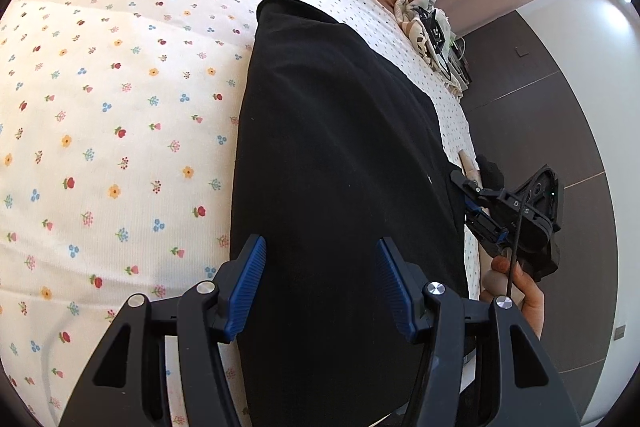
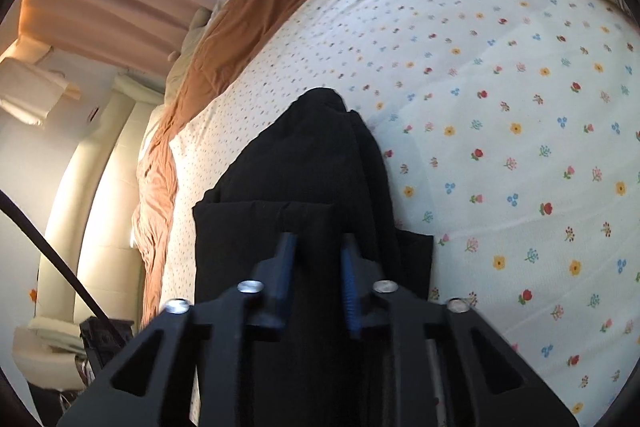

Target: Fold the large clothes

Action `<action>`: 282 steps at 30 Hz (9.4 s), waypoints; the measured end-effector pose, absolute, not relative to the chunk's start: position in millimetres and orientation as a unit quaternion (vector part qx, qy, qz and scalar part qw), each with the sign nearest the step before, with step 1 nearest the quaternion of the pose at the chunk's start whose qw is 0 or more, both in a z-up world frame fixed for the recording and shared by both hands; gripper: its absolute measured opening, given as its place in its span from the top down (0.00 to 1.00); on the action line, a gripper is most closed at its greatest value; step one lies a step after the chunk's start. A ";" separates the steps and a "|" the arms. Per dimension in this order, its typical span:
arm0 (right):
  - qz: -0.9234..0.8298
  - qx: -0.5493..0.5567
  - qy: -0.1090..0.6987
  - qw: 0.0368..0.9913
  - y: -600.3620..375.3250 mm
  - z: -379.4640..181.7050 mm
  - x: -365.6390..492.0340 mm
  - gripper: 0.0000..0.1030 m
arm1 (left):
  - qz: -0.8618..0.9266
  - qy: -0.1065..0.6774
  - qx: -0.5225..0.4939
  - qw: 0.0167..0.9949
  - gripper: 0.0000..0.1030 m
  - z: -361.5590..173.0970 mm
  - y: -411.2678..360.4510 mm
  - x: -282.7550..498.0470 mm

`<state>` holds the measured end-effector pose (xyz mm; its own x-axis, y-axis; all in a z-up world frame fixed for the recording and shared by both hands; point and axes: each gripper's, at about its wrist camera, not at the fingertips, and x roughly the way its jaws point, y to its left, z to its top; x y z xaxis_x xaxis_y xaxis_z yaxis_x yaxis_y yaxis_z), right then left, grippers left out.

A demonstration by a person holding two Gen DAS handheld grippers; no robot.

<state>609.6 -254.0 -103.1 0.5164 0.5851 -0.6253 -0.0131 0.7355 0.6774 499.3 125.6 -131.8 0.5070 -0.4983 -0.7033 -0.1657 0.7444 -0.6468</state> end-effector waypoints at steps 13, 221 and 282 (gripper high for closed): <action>0.168 0.343 0.430 0.818 -286.1 -113.8 582.3 1.00 | -0.091 0.483 -0.335 0.804 0.44 -131.3 129.1 527.7; -0.106 0.456 0.239 0.851 -548.5 38.7 34.9 0.88 | -0.352 0.486 -0.201 0.774 0.52 -45.5 -338.6 731.8; -0.156 0.231 0.208 0.938 -265.8 193.8 -109.6 0.00 | -0.328 0.256 -0.082 0.905 0.00 174.9 -70.9 370.2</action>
